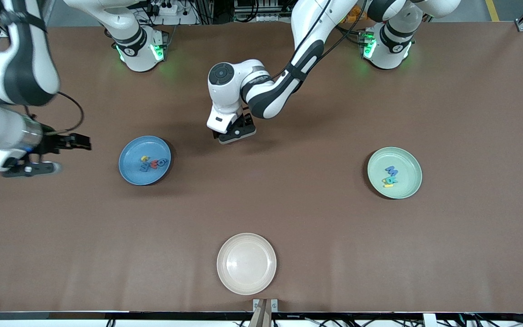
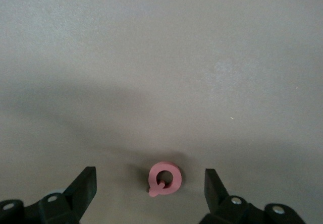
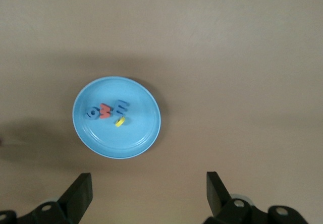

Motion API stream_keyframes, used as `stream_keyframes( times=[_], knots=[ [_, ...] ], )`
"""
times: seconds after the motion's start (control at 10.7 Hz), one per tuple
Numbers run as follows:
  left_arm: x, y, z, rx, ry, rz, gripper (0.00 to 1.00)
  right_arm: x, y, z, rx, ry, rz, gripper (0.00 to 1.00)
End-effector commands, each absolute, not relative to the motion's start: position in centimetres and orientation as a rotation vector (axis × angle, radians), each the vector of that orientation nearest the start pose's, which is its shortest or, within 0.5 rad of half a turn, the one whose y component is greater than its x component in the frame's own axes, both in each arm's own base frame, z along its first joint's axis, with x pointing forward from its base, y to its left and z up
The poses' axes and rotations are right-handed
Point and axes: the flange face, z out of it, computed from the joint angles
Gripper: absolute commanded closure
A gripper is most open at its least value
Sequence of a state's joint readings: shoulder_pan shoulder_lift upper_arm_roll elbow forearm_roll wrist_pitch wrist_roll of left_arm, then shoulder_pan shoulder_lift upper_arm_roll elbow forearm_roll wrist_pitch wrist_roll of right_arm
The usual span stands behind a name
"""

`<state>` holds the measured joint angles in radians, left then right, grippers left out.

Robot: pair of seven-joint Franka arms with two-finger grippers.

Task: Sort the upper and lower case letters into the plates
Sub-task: 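Grasp the pink Q with the left gripper while the right gripper withdraws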

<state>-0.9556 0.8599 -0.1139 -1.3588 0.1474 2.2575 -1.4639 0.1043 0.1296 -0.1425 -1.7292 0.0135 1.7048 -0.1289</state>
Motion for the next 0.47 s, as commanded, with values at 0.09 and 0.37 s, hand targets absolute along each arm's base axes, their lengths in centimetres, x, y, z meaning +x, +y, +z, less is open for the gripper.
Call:
stream_keyframes(
  times=[0.09,0.37],
  knots=[
    [37.4,-64.9,19.5,-3.137,-0.579,-0.129,0.10,59.3,-4.0,53.3,-3.156,-0.086,0.127,0.00],
    [37.1,-64.8,18.2,-3.127,-0.573,-0.118,0.12,59.5,-4.7,53.7,-3.143,-0.056,0.111,0.00]
  ],
)
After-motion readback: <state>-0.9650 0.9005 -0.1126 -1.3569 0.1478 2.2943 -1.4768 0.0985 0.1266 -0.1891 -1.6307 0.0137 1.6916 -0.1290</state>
